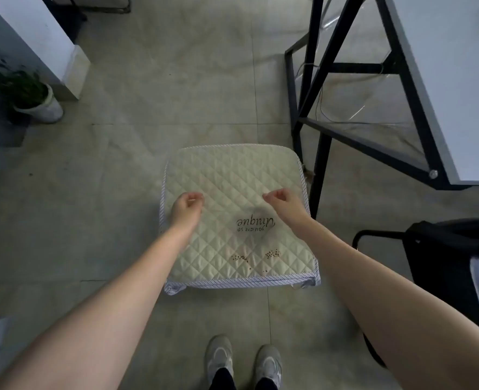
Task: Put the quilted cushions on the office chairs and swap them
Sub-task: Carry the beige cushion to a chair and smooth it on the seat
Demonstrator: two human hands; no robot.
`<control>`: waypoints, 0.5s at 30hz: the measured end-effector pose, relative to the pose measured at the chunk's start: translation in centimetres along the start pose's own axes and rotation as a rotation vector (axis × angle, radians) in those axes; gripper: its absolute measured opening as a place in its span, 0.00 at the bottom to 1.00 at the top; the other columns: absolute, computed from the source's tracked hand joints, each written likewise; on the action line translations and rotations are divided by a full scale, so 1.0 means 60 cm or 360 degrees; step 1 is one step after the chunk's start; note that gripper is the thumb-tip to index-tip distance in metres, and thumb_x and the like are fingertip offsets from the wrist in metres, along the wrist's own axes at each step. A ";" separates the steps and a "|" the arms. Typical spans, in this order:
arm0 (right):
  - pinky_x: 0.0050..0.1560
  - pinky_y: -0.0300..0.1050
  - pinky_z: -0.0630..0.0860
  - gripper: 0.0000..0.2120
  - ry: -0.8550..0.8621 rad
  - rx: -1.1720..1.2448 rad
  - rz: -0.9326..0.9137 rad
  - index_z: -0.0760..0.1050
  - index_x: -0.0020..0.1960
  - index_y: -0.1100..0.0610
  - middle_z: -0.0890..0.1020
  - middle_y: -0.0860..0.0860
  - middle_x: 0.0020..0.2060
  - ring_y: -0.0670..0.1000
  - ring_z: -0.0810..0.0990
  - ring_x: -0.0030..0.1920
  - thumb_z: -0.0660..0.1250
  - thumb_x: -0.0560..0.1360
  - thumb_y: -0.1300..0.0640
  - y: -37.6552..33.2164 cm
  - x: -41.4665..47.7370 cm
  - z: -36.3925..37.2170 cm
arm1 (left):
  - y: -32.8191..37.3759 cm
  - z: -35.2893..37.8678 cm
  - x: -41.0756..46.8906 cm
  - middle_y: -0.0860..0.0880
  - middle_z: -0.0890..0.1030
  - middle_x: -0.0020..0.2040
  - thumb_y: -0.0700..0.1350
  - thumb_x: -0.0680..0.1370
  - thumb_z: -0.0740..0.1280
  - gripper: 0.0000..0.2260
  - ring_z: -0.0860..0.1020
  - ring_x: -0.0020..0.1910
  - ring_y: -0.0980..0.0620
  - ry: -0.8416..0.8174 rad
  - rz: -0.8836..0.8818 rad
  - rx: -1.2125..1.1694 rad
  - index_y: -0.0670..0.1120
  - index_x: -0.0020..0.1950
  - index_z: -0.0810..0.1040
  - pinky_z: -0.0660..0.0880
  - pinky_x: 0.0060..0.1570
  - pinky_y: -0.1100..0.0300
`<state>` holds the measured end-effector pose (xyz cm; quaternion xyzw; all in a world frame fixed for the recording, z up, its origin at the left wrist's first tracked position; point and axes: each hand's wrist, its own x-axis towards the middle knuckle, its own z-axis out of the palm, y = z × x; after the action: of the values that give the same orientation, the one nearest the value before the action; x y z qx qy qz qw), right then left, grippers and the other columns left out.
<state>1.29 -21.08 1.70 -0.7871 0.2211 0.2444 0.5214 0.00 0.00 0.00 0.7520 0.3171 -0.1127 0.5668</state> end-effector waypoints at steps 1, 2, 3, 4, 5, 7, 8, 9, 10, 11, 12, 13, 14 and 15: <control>0.40 0.37 0.68 0.17 0.0016 -0.0008 0.0002 0.73 0.57 0.59 0.76 0.52 0.53 0.49 0.74 0.50 0.66 0.75 0.49 0.004 0.002 0.000 | -0.006 0.001 0.004 0.46 0.78 0.45 0.43 0.77 0.63 0.08 0.75 0.45 0.50 0.0057 0.0024 0.0006 0.43 0.54 0.77 0.69 0.38 0.60; 0.45 0.40 0.70 0.19 0.0061 -0.0031 0.0010 0.73 0.59 0.59 0.76 0.53 0.57 0.50 0.75 0.54 0.66 0.74 0.48 0.011 0.011 -0.002 | -0.013 0.001 0.011 0.45 0.78 0.47 0.42 0.77 0.63 0.10 0.74 0.47 0.50 0.0118 0.0034 0.0003 0.40 0.56 0.77 0.69 0.39 0.62; 0.52 0.43 0.72 0.20 0.0116 -0.0077 0.0016 0.73 0.60 0.58 0.75 0.53 0.61 0.52 0.74 0.59 0.67 0.73 0.47 0.021 0.018 -0.003 | -0.020 -0.001 0.017 0.46 0.77 0.48 0.41 0.77 0.63 0.11 0.74 0.48 0.51 0.0155 0.0045 0.0023 0.38 0.57 0.77 0.69 0.41 0.63; 0.59 0.47 0.71 0.22 0.0179 -0.0133 0.0019 0.73 0.61 0.57 0.73 0.53 0.64 0.53 0.71 0.63 0.67 0.73 0.45 0.030 0.024 -0.004 | -0.029 -0.004 0.022 0.46 0.77 0.49 0.41 0.77 0.63 0.11 0.74 0.49 0.51 0.0188 0.0052 0.0036 0.37 0.57 0.77 0.70 0.44 0.62; 0.65 0.50 0.68 0.23 0.0247 -0.0244 0.0020 0.73 0.62 0.56 0.71 0.53 0.66 0.54 0.68 0.67 0.66 0.73 0.44 0.036 0.029 -0.005 | -0.035 -0.006 0.027 0.46 0.78 0.51 0.41 0.76 0.64 0.11 0.75 0.50 0.51 0.0223 0.0055 0.0064 0.38 0.56 0.77 0.70 0.48 0.62; 0.69 0.53 0.60 0.24 0.0385 -0.0475 0.0036 0.71 0.65 0.55 0.67 0.54 0.68 0.55 0.61 0.71 0.64 0.74 0.44 0.048 0.036 -0.007 | -0.047 -0.012 0.040 0.42 0.80 0.56 0.43 0.75 0.64 0.12 0.77 0.56 0.45 0.0351 0.0068 0.0207 0.40 0.56 0.78 0.71 0.56 0.57; 0.70 0.53 0.58 0.25 0.0444 -0.0533 0.0045 0.69 0.66 0.55 0.66 0.54 0.69 0.56 0.60 0.71 0.63 0.74 0.44 0.053 0.038 -0.009 | -0.051 -0.016 0.046 0.40 0.79 0.60 0.44 0.75 0.64 0.13 0.75 0.60 0.42 0.0417 0.0061 0.0316 0.41 0.57 0.78 0.70 0.60 0.54; 0.70 0.54 0.57 0.26 0.0507 -0.0555 0.0061 0.68 0.68 0.55 0.64 0.55 0.70 0.57 0.59 0.71 0.63 0.74 0.44 0.060 0.041 -0.010 | -0.055 -0.020 0.051 0.39 0.76 0.63 0.44 0.75 0.64 0.15 0.73 0.64 0.40 0.0480 0.0035 0.0418 0.41 0.60 0.76 0.68 0.63 0.52; 0.70 0.54 0.56 0.27 0.0565 -0.0566 0.0083 0.66 0.69 0.56 0.64 0.56 0.70 0.58 0.59 0.71 0.63 0.74 0.44 0.067 0.044 -0.011 | -0.059 -0.025 0.055 0.38 0.73 0.66 0.45 0.76 0.64 0.18 0.69 0.66 0.39 0.0522 -0.0005 0.0491 0.41 0.64 0.74 0.66 0.65 0.51; 0.70 0.54 0.56 0.29 0.0619 -0.0572 0.0112 0.64 0.70 0.57 0.64 0.56 0.70 0.58 0.59 0.71 0.63 0.74 0.44 0.073 0.048 -0.012 | -0.062 -0.029 0.057 0.39 0.70 0.69 0.46 0.76 0.64 0.20 0.67 0.68 0.38 0.0544 -0.0047 0.0523 0.42 0.67 0.71 0.65 0.66 0.50; 0.70 0.55 0.56 0.29 0.0656 -0.0567 0.0145 0.63 0.71 0.57 0.63 0.57 0.71 0.59 0.59 0.71 0.62 0.74 0.44 0.077 0.051 -0.012 | -0.066 -0.032 0.061 0.39 0.68 0.71 0.47 0.76 0.64 0.22 0.65 0.70 0.38 0.0552 -0.0084 0.0532 0.42 0.69 0.68 0.64 0.67 0.49; 0.71 0.56 0.56 0.30 0.0670 -0.0541 0.0186 0.62 0.71 0.58 0.64 0.57 0.71 0.59 0.59 0.72 0.62 0.75 0.45 0.083 0.055 -0.014 | -0.071 -0.034 0.064 0.39 0.67 0.71 0.47 0.76 0.64 0.24 0.64 0.70 0.38 0.0546 -0.0108 0.0528 0.42 0.70 0.66 0.64 0.67 0.48; 0.71 0.56 0.56 0.30 0.0671 -0.0505 0.0216 0.62 0.71 0.59 0.64 0.58 0.70 0.59 0.59 0.72 0.62 0.75 0.45 0.086 0.060 -0.015 | -0.076 -0.035 0.067 0.38 0.67 0.71 0.47 0.76 0.64 0.25 0.65 0.70 0.37 0.0532 -0.0132 0.0519 0.41 0.71 0.65 0.64 0.68 0.48; 0.71 0.56 0.57 0.29 0.0658 -0.0474 0.0238 0.62 0.71 0.59 0.65 0.58 0.70 0.60 0.60 0.72 0.62 0.75 0.45 0.089 0.065 -0.016 | -0.081 -0.036 0.070 0.37 0.69 0.70 0.46 0.76 0.64 0.24 0.66 0.69 0.37 0.0522 -0.0153 0.0499 0.40 0.70 0.65 0.64 0.68 0.48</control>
<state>1.27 -24.28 -4.16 -0.8698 0.3422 0.1461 0.3241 -0.07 4.21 -5.30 0.8232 0.4190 -0.0637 0.3779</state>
